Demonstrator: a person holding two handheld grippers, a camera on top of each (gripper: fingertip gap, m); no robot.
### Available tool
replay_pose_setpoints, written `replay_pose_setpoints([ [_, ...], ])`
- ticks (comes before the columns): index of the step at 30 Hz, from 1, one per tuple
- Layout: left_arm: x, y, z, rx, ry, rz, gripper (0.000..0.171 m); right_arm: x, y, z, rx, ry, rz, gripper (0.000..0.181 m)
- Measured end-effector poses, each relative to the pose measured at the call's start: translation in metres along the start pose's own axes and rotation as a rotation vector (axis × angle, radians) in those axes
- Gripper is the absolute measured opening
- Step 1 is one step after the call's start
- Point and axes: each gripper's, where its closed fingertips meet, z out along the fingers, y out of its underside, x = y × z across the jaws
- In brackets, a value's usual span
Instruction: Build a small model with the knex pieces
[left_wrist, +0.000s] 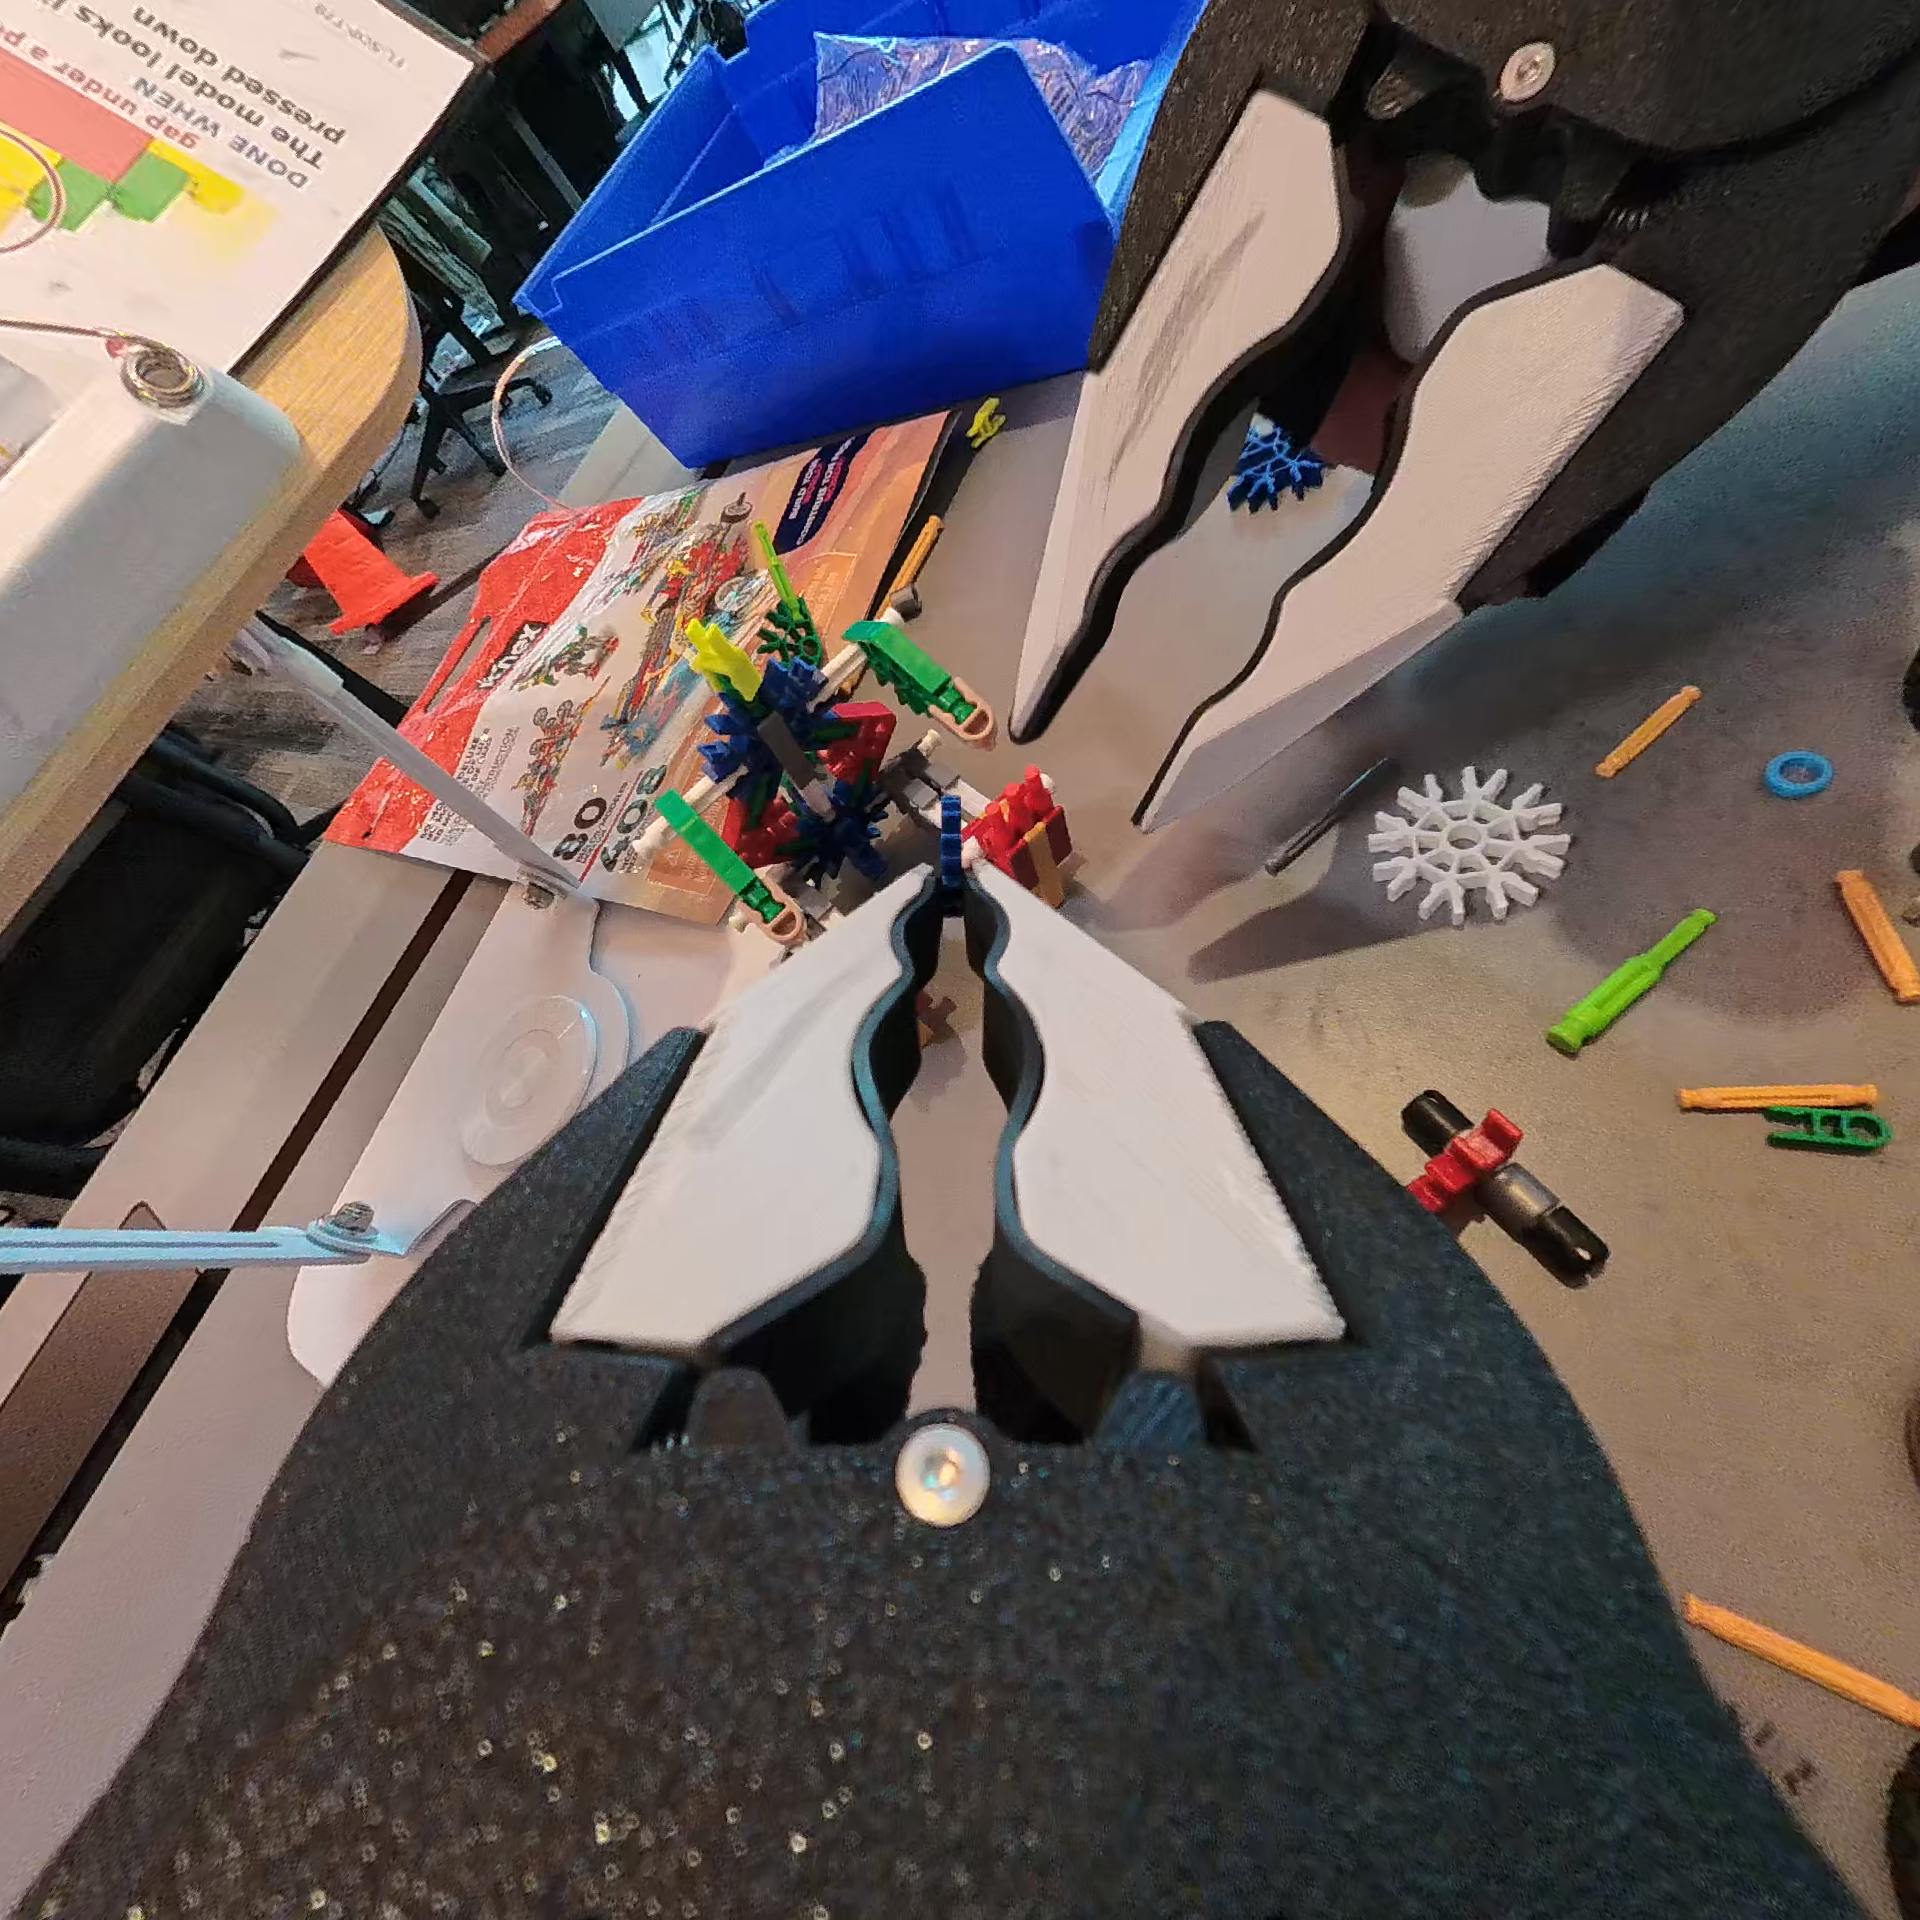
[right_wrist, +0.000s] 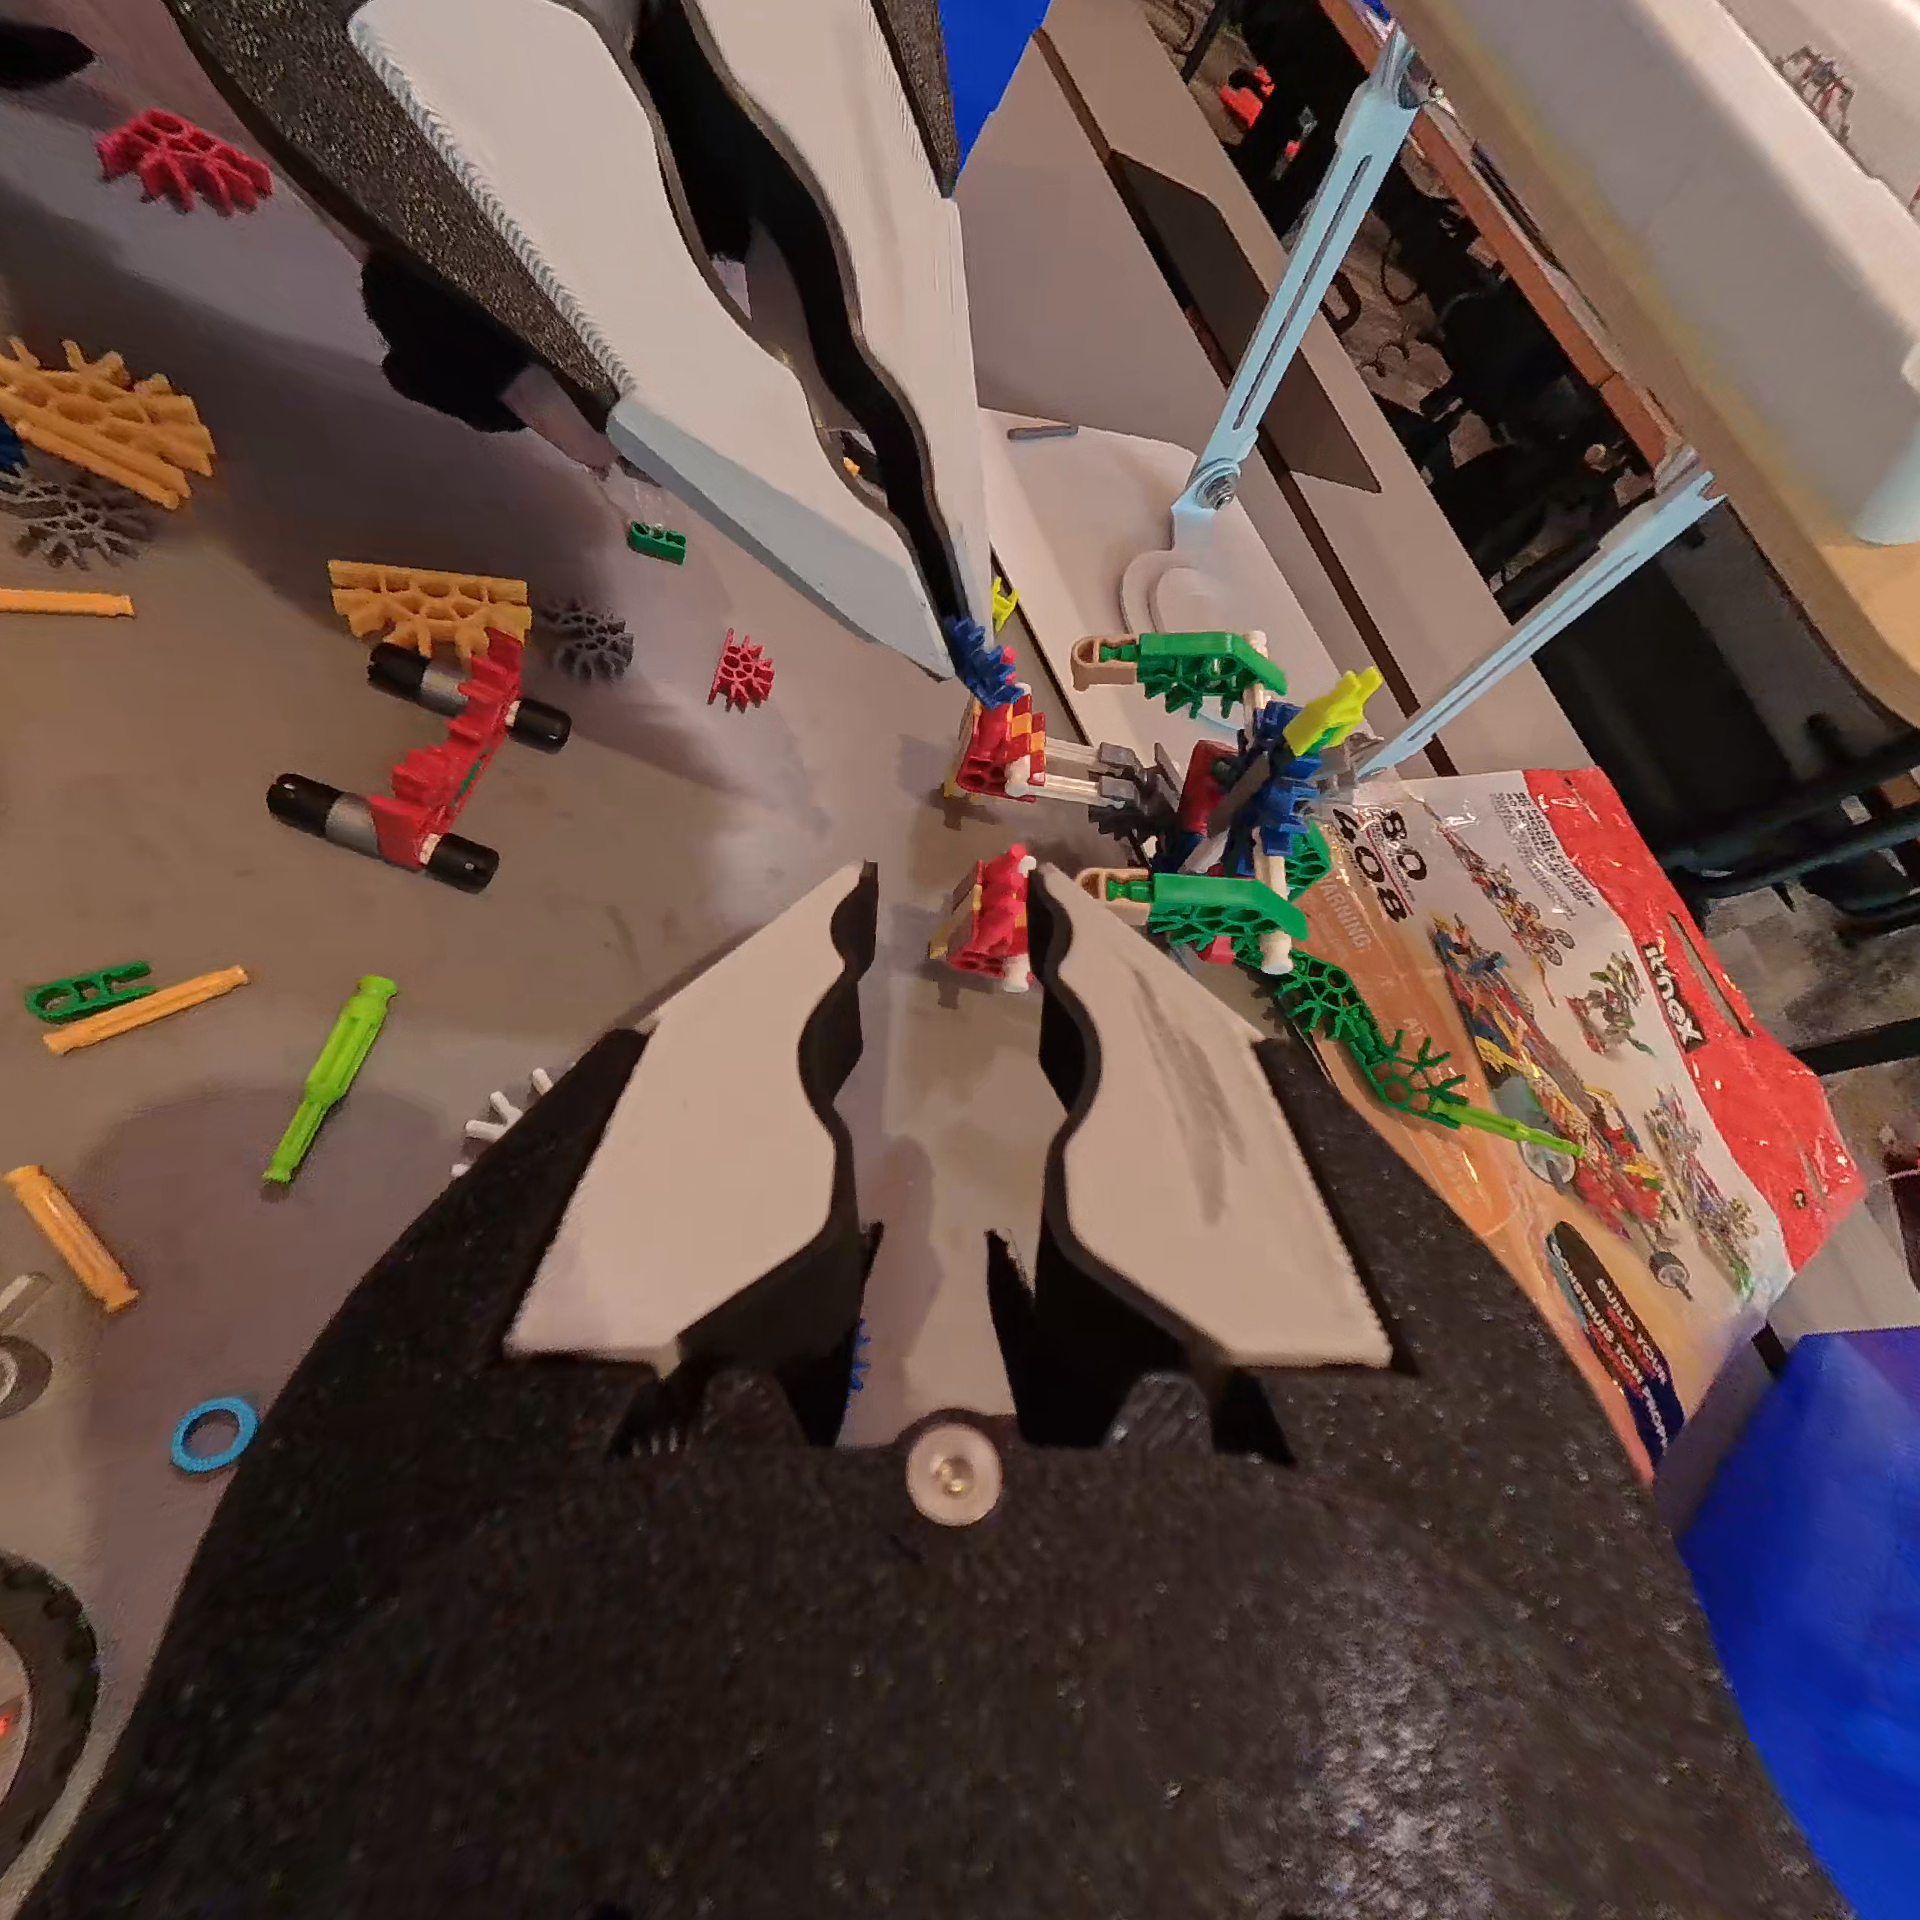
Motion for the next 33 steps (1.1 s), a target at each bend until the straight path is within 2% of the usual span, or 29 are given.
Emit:
replay_pose_setpoints([
  [4,0.0,0.0,0.0,0.008,0.012,-0.016,0.001,0.008,0.0,-0.007,0.003,0.024,-0.003,0.028],
  [7,-0.001,0.0,-0.001,0.015,0.017,-0.023,0.001,0.027,0.011,-0.022,-0.02,0.069,0.021,0.028],
  [11,-0.002,-0.001,-0.004,0.024,0.023,-0.028,0.001,0.044,0.054,-0.05,-0.121,0.031,0.168,0.028],
  [14,0.001,0.0,-0.003,0.021,0.034,-0.026,0.001,0.04,0.092,-0.066,-0.234,-0.008,0.227,0.028],
  [17,0.006,0.001,0.0,0.011,0.051,-0.02,0.001,0.032,0.113,-0.074,-0.281,-0.059,0.291,0.028],
  [19,0.009,0.002,0.002,0.006,0.064,-0.016,0.001,0.028,0.114,-0.074,-0.284,-0.082,0.293,0.028],
  [28,0.016,0.005,0.007,-0.004,0.096,-0.027,0.001,0.048,0.138,-0.085,-0.373,0.027,0.326,0.03],
  [33,0.018,0.005,0.007,-0.004,0.104,-0.026,0.001,0.03,0.115,-0.078,-0.279,-0.078,0.317,0.03],
])
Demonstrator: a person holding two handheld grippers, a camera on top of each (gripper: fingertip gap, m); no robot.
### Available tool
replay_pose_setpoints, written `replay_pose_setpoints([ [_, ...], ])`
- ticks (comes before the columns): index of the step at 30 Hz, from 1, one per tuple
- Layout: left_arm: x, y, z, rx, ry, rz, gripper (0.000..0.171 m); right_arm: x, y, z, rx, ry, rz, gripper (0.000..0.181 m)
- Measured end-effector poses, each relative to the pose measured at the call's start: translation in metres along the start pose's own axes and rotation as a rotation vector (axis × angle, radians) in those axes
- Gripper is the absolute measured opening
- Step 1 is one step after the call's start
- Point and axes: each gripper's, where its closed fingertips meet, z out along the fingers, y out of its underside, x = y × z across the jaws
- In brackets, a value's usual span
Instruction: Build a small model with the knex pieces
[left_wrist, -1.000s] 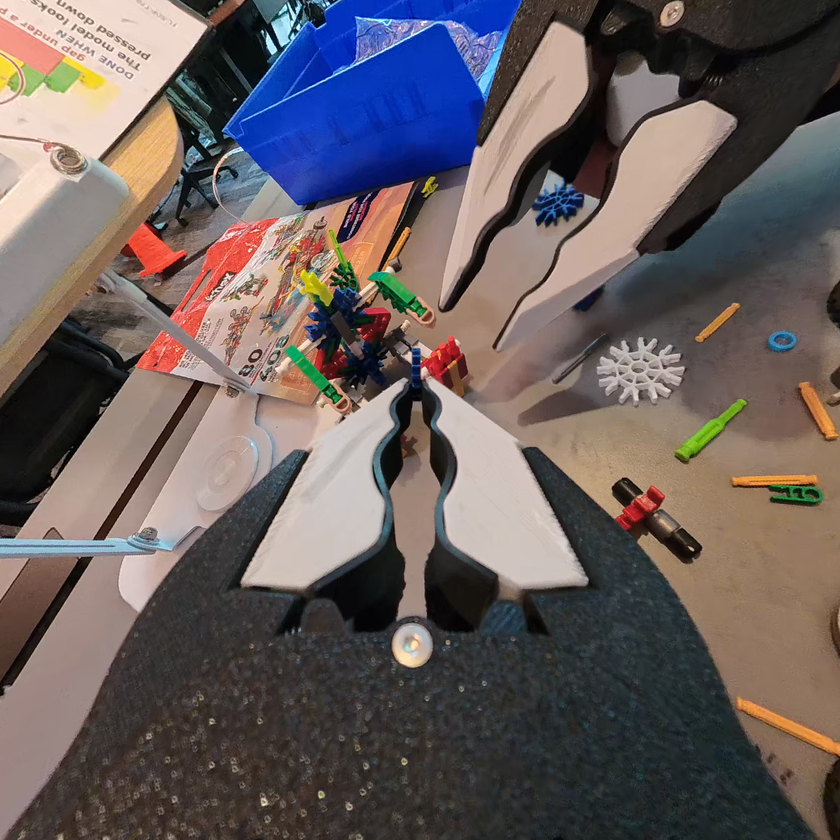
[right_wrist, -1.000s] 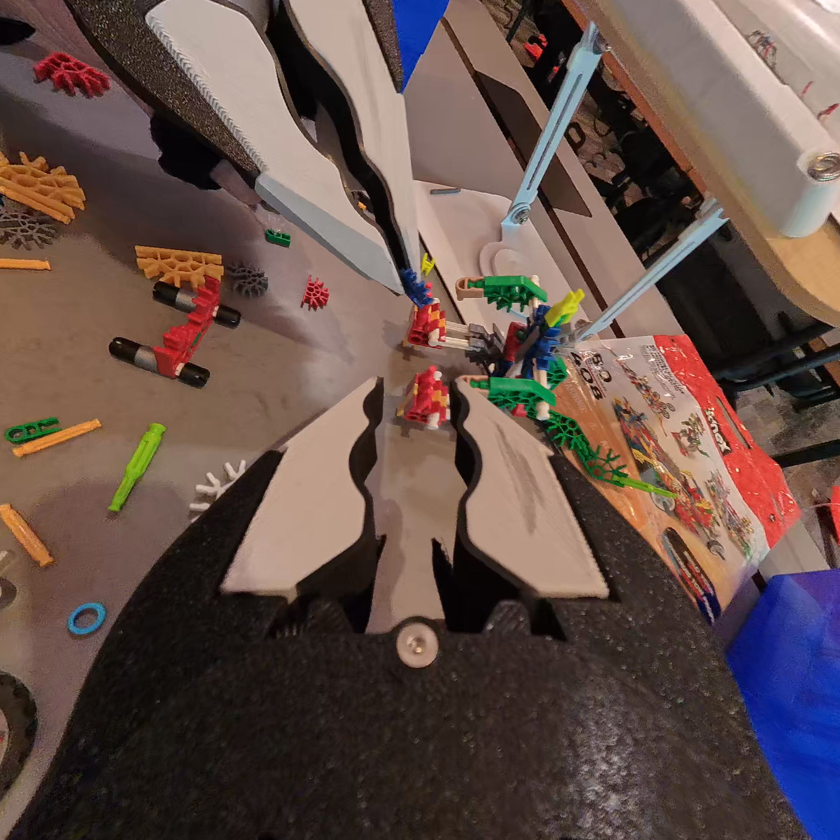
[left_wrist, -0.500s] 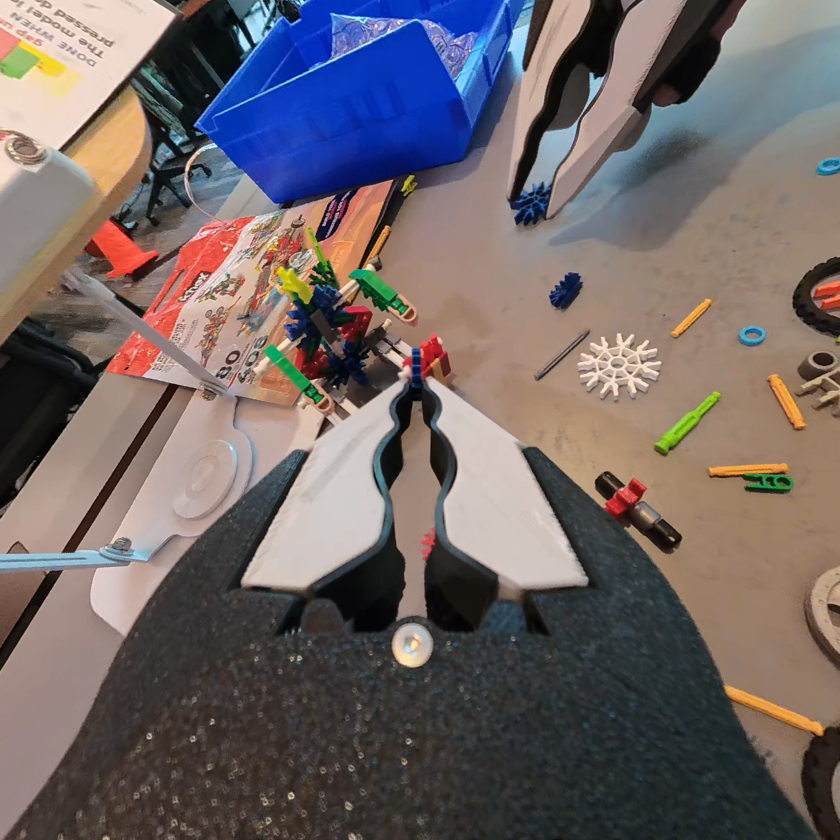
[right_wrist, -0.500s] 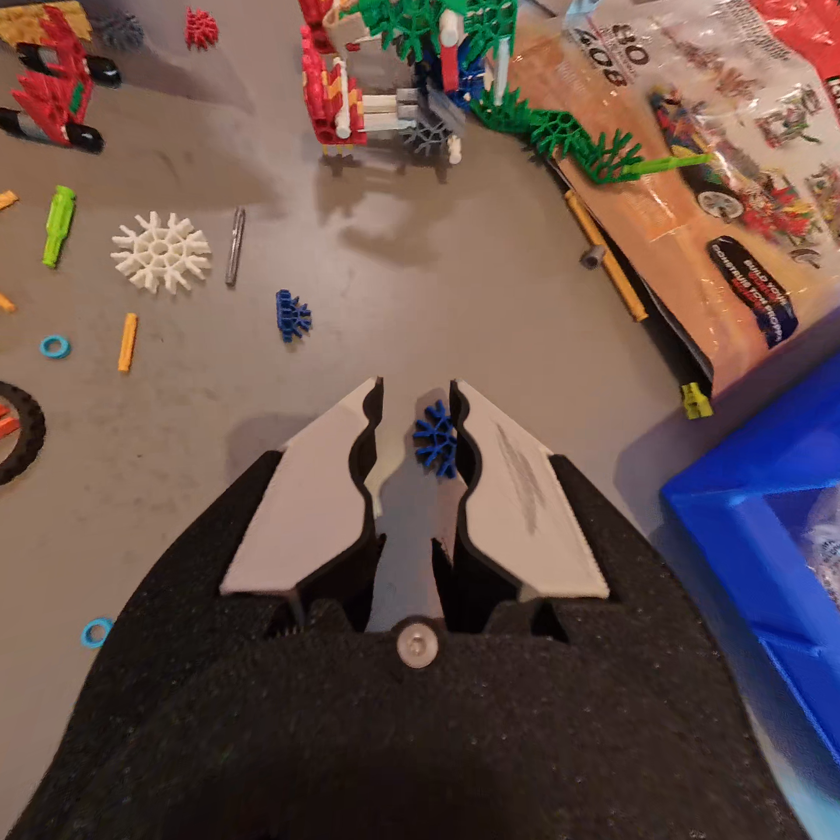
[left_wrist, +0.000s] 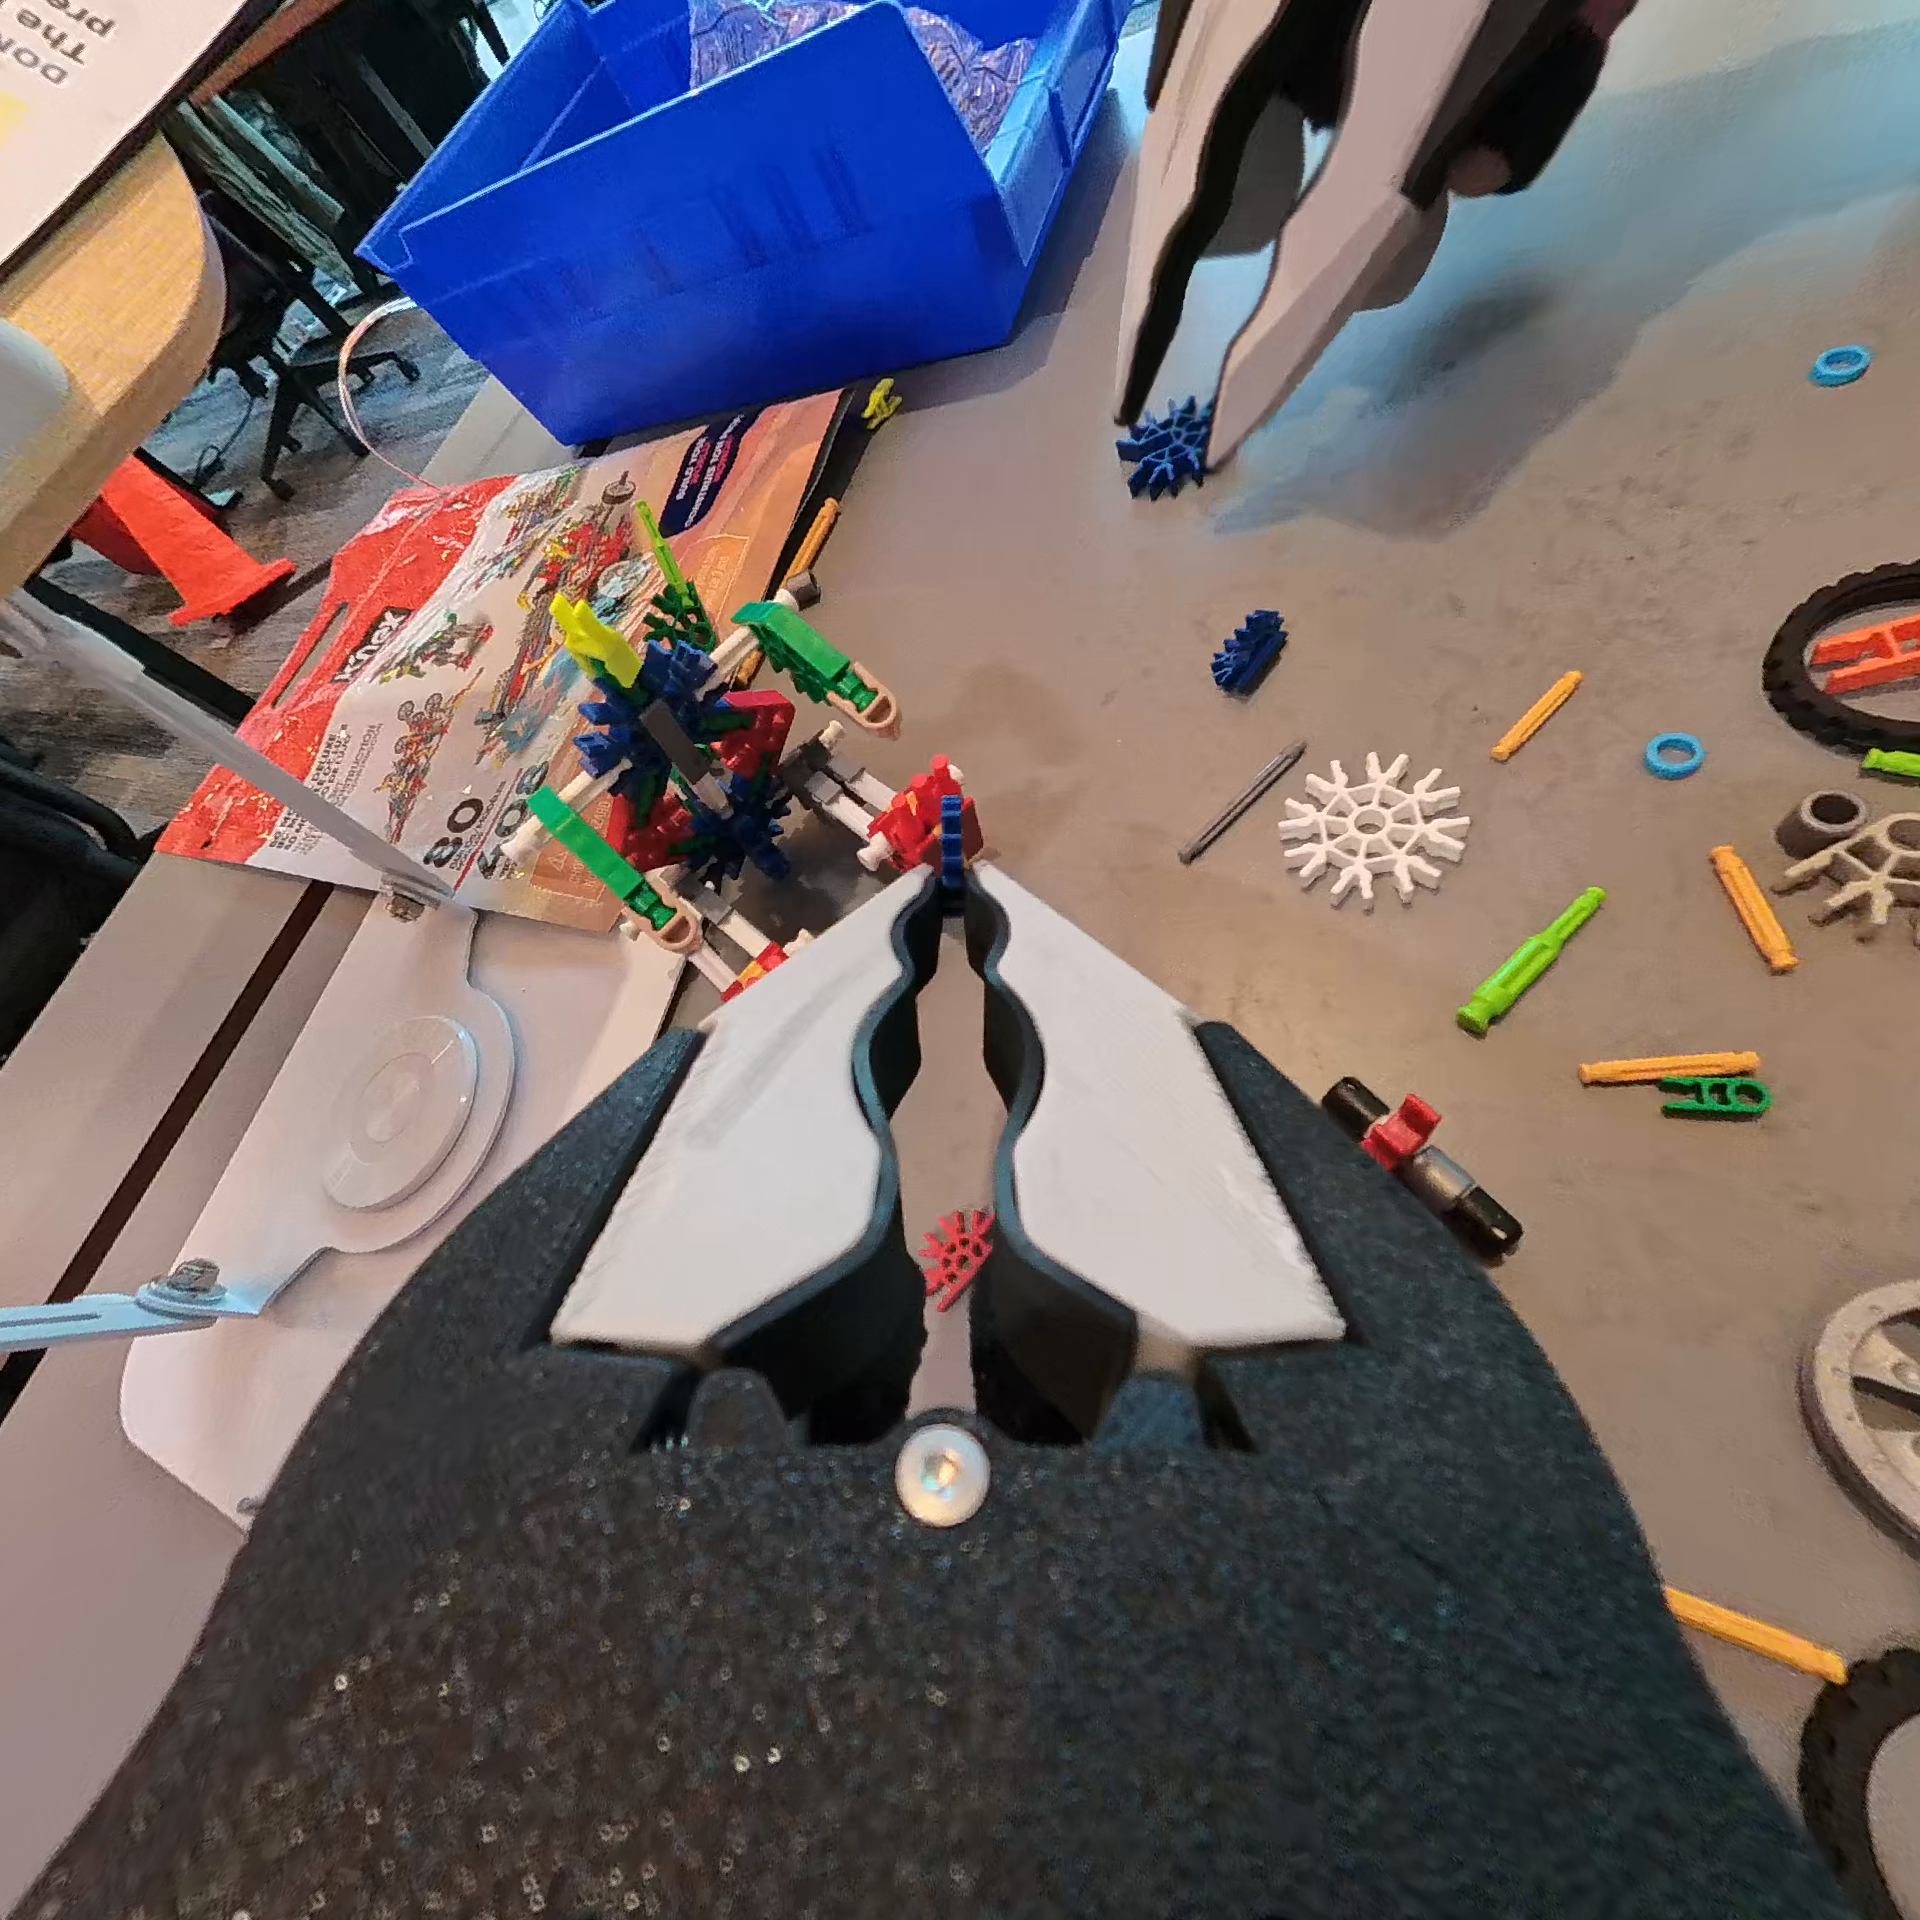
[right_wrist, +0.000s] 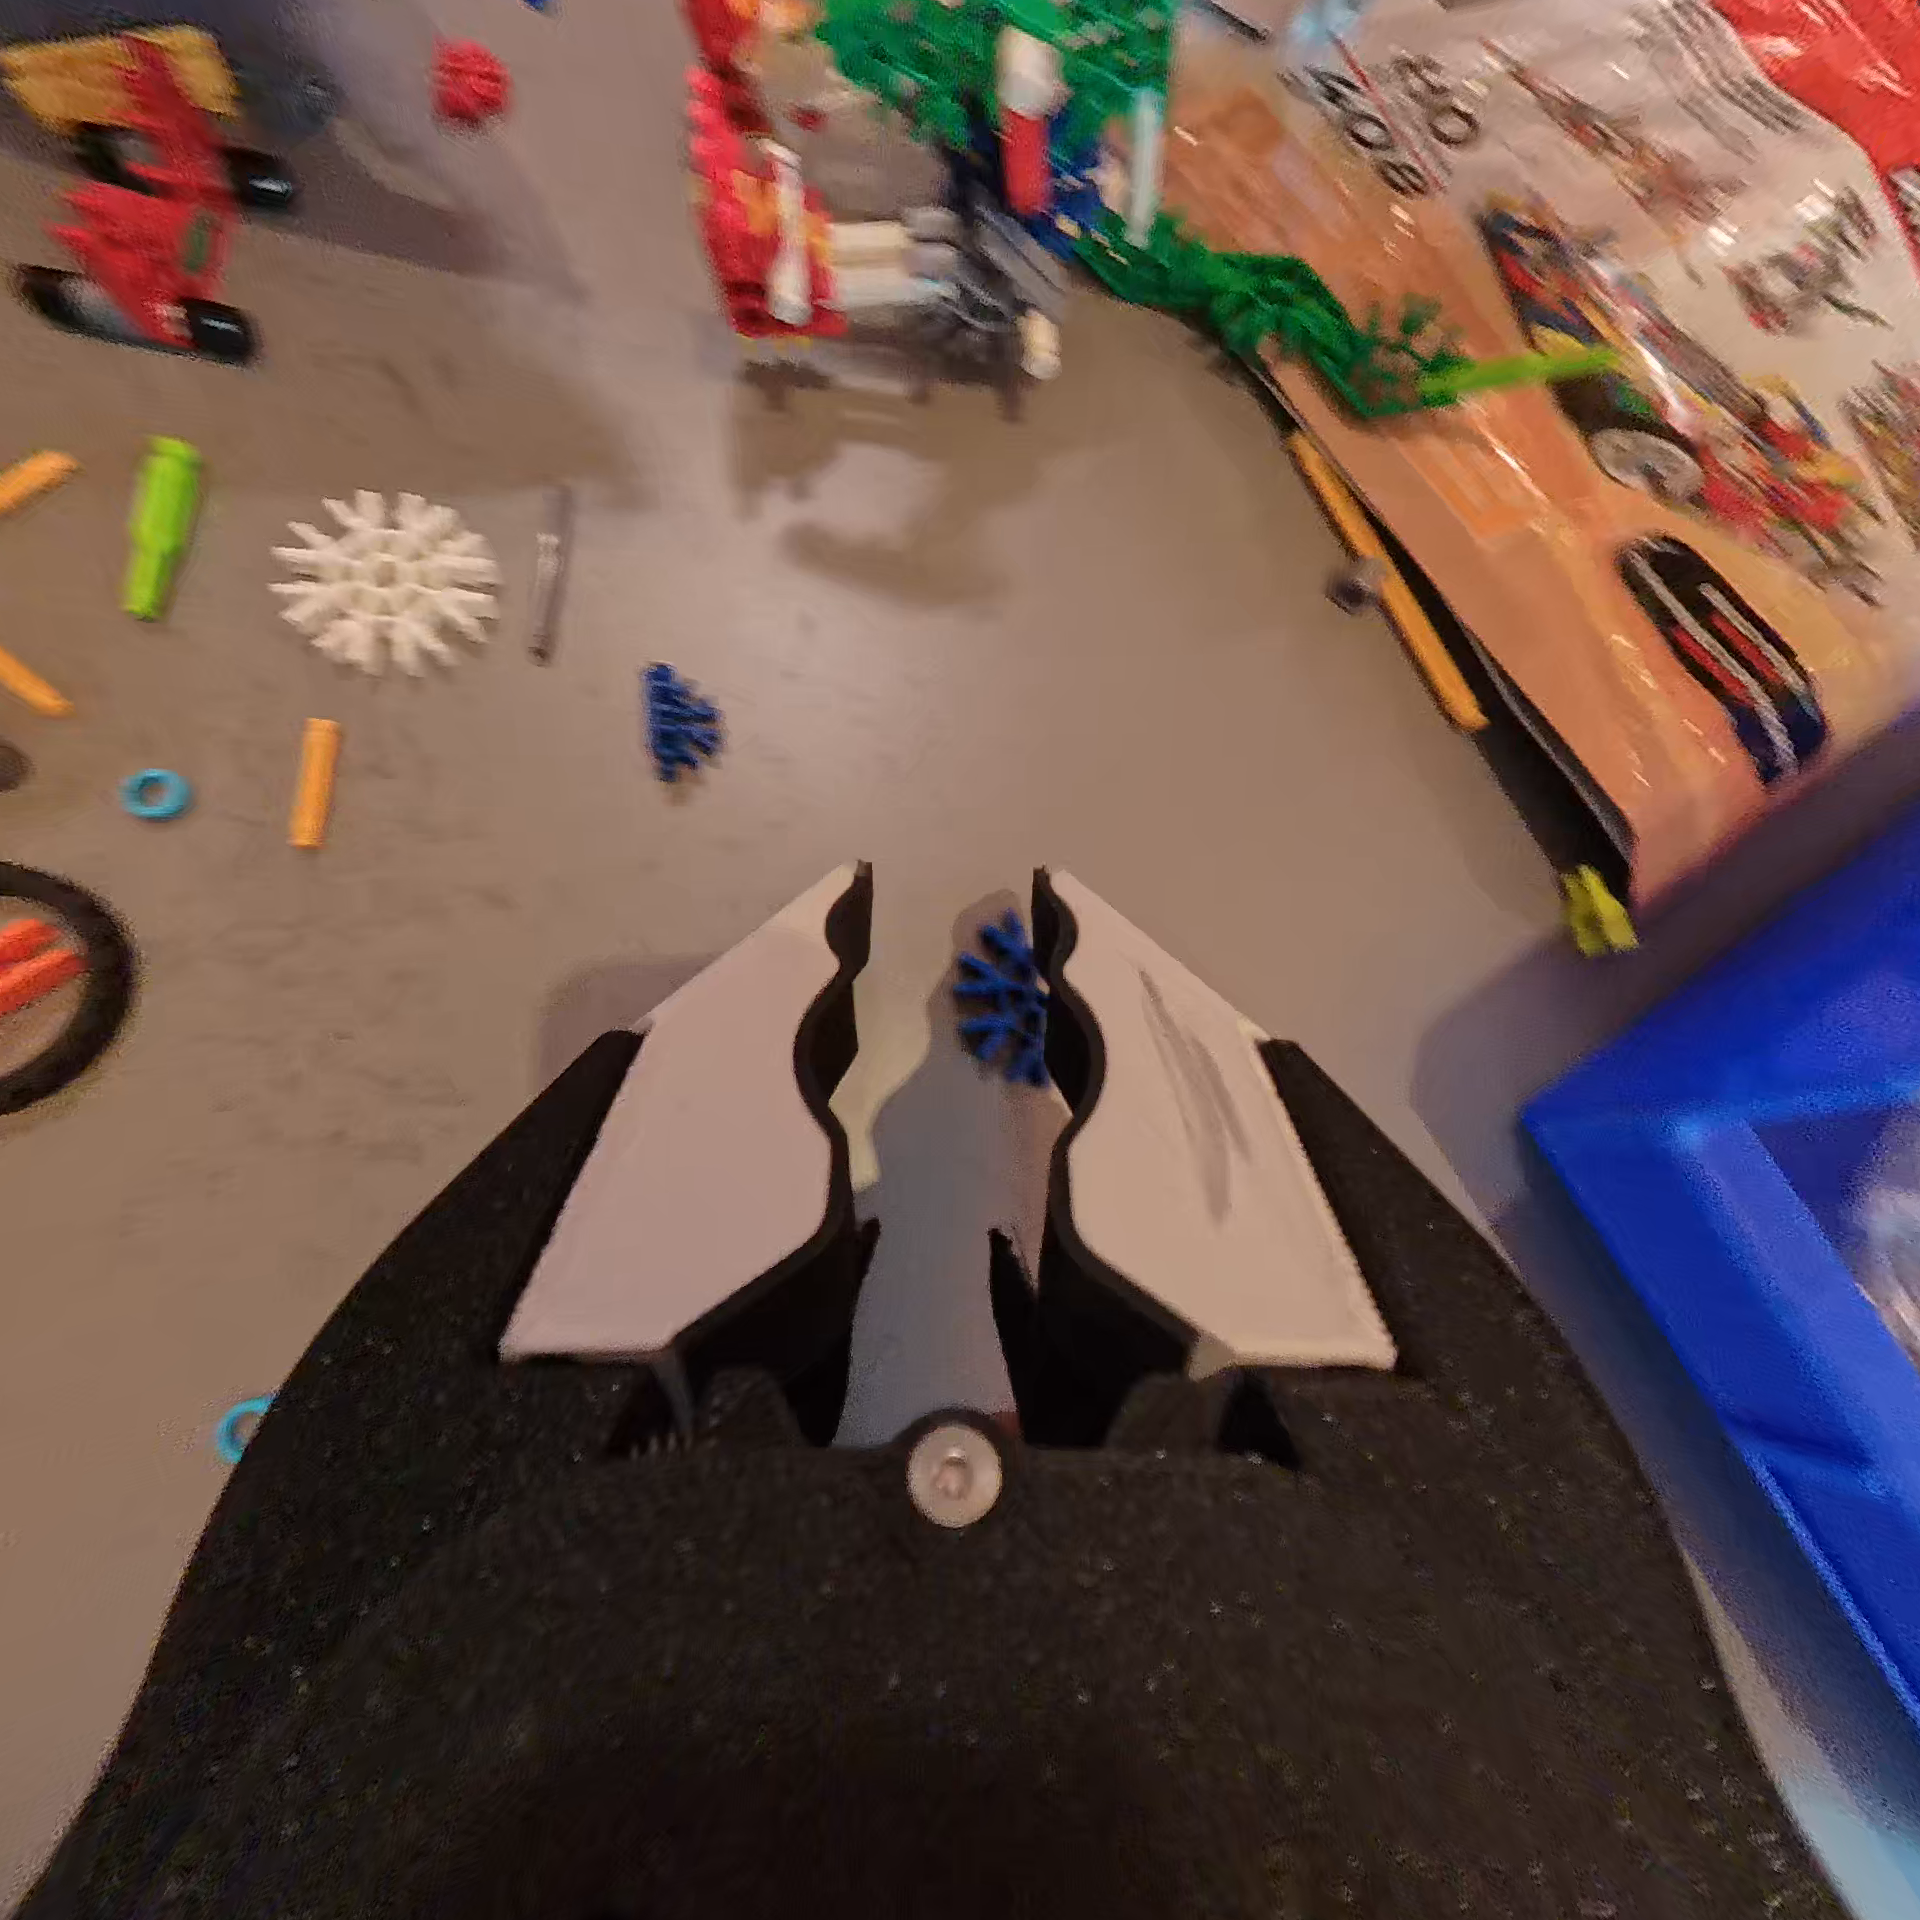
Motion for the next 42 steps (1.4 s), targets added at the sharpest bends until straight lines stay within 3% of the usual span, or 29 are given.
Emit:
replay_pose_setpoints([
  [5,0.006,-0.002,0.001,0.01,0.037,-0.018,0.001,-0.043,-0.015,0.016,0.013,-0.151,-0.081,0.03],
  [12,0.01,0.001,0.005,-0.005,0.055,-0.011,0.001,-0.064,-0.021,0.031,-0.007,-0.204,-0.142,0.022],
  [15,0.01,0.001,0.004,-0.002,0.055,-0.013,0.001,-0.058,-0.025,0.025,0.025,-0.192,-0.125,0.024],
  [21,-0.004,-0.001,-0.005,0.011,0.018,-0.023,0.001,-0.005,-0.042,-0.001,0.174,0.0,0.022,0.027],
  [24,-0.02,-0.004,-0.017,0.034,-0.023,-0.042,0.001,0.006,-0.043,-0.009,0.215,0.026,0.051,0.027],
  [29,-0.044,-0.014,-0.04,0.109,-0.076,-0.099,0.001,-0.01,-0.051,-0.014,0.266,-0.047,0.04,0.027],
  [42,-0.071,-0.024,-0.072,0.158,-0.182,-0.105,0.001,-0.064,-0.085,0.008,0.323,-0.148,-0.075,0.026],
])
